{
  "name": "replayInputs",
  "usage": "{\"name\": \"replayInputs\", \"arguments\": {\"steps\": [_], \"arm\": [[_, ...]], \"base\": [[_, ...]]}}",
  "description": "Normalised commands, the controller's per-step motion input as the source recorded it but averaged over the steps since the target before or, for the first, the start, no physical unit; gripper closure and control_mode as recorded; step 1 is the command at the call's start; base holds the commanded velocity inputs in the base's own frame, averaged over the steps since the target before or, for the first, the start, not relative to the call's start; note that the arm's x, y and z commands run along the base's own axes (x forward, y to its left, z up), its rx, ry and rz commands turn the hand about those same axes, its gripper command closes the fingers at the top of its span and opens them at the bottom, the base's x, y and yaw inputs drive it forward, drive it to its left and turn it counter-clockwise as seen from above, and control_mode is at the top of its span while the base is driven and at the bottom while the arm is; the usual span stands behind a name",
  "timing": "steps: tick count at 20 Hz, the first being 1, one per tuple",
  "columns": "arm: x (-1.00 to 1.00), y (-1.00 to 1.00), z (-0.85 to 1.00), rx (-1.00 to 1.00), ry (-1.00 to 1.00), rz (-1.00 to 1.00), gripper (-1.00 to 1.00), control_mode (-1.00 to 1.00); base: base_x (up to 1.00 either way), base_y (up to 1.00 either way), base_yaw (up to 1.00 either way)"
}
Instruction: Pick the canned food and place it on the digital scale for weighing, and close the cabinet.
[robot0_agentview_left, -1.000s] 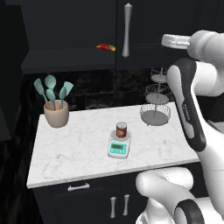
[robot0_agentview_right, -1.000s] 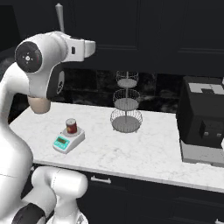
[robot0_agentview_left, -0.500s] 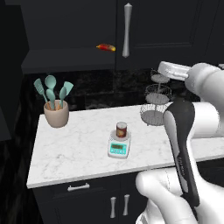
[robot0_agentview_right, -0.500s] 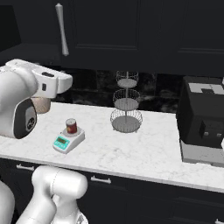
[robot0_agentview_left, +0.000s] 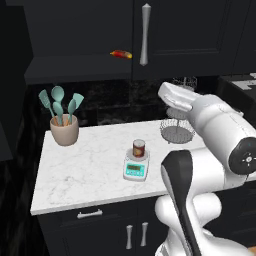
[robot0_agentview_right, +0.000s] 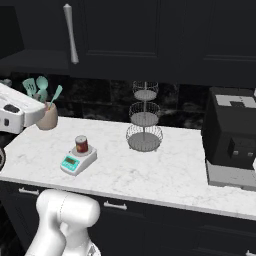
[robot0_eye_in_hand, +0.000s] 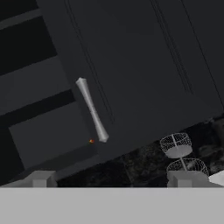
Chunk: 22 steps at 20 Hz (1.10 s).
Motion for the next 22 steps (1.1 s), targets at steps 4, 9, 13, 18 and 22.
{"name": "replayInputs", "arguments": {"steps": [4, 9, 13, 18, 22], "arm": [[-0.26, 0.33, -0.14, 0.15, -0.09, 0.0, -1.0, -1.0], [-0.4, 0.33, -0.21, 0.14, -0.08, 0.0, -1.0, -1.0], [-0.61, 0.5, -0.32, 0.09, -0.19, 0.0, -1.0, -1.0], [-0.96, 0.8, -0.07, 0.04, -0.2, 0.0, -1.0, -1.0], [-1.0, 0.79, 0.0, 0.26, -0.15, 0.0, -1.0, -1.0]], "base": [[0.0, 0.0, 0.0], [0.0, 0.0, 0.0], [0.0, 0.0, 0.0], [0.0, 0.0, 0.0], [0.0, 0.0, 0.0]]}}
